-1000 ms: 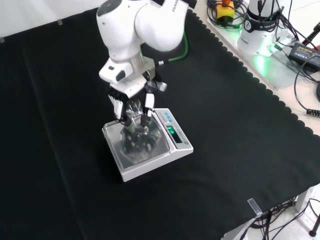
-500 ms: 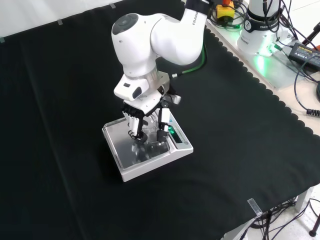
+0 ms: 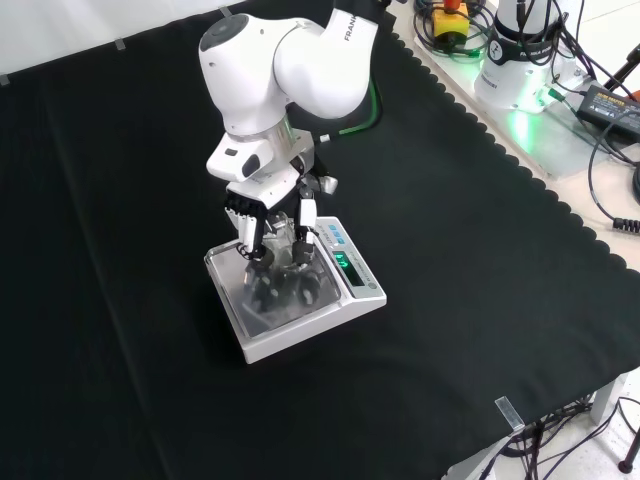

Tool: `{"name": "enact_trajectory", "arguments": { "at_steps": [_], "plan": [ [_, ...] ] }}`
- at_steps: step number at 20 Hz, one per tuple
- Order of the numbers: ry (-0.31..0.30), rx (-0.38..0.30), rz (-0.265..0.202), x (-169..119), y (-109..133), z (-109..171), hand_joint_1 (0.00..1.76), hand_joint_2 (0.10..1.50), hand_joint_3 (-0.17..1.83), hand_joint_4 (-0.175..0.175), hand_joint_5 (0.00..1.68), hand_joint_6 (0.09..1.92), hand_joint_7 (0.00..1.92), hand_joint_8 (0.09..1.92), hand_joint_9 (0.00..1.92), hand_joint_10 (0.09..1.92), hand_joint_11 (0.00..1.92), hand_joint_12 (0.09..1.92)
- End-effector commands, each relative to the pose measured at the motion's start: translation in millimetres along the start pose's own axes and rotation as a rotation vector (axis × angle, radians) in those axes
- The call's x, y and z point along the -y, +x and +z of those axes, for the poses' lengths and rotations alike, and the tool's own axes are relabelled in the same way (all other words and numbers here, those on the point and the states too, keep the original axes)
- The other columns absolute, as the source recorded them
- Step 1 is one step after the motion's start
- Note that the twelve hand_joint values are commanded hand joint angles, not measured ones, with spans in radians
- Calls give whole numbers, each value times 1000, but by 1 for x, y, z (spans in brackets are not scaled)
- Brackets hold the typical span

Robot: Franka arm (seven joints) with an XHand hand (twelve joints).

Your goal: Put the beaker on the electronic balance.

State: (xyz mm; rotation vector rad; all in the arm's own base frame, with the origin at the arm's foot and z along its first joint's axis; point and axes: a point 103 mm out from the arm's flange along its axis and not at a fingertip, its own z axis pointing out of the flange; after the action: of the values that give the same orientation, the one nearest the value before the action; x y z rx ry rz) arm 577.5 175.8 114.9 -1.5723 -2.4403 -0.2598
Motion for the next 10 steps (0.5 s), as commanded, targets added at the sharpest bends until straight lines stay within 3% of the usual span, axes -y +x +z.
{"name": "enact_trajectory", "arguments": {
  "at_steps": [1,6,7,8,10],
  "plan": [
    [5,10,-3,-1,-4,4,1126,1111,-6,-106,1004,976,1525,782,1831,426,1684,662],
    [4,3,-1,-2,-3,4,1126,1111,-5,-106,1004,975,1525,782,1830,427,1684,661],
    [12,-23,-1,-1,-5,3,1123,1109,-6,-97,1007,971,1526,782,1832,429,1684,661],
    [23,-61,1,-1,-7,2,1111,1106,-8,-62,1014,961,1528,783,1840,433,1679,662],
    [48,-112,11,1,-11,0,934,1058,-47,-131,950,853,1465,867,1805,451,1595,729]
  ]
}}
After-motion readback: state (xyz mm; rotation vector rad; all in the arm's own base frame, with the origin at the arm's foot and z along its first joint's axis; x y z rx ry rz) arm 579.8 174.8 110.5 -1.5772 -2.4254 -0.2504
